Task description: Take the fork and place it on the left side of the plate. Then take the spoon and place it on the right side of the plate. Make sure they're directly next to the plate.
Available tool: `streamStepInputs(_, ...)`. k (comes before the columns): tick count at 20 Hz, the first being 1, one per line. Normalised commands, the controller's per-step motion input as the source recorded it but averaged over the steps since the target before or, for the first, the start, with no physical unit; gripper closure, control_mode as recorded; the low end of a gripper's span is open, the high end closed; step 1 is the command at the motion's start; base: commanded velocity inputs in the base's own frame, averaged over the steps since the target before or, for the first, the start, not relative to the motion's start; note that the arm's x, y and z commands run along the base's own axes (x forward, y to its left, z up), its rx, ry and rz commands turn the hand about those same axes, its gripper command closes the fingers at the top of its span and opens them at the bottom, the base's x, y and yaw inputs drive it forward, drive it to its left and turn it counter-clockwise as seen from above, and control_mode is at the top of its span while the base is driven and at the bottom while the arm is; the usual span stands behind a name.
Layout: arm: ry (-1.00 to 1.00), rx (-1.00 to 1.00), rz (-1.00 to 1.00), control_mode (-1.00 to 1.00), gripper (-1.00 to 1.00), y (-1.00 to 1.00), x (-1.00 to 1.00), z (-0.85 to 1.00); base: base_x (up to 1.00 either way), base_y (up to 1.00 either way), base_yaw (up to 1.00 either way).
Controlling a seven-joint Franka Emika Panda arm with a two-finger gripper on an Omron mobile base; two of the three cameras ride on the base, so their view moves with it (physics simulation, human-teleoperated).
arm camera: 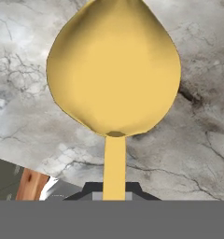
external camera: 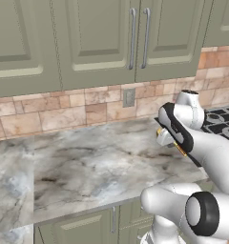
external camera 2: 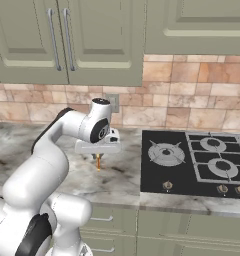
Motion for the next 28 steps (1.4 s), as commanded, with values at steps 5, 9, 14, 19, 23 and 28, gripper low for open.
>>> streamStepInputs(5, 0.00, 0.00, 0.00, 1.00, 1.00, 0.00, 0.00, 0.00, 0.00, 0.00, 0.00)
streamStepInputs(9, 0.00, 0.00, 0.00, 1.00, 1.00, 0.00, 0.00, 0.00, -0.09, 0.00, 0.00)
streamStepInputs(14, 0.00, 0.00, 0.00, 1.00, 1.00, 0.00, 0.00, 0.00, -0.74, -0.18, -0.18)
streamStepInputs(19, 0.00, 0.00, 0.00, 1.00, 1.00, 0.00, 0.00, 0.00, -0.49, -0.09, -0.50)
streamStepInputs(23, 0.00, 0.00, 0.00, 1.00, 1.00, 0.00, 0.00, 0.00, -0.01, 0.04, -1.00)
streamStepInputs(28, 0.00, 0.00, 0.00, 1.00, 1.00, 0.00, 0.00, 0.00, 0.00, 0.03, -1.00)
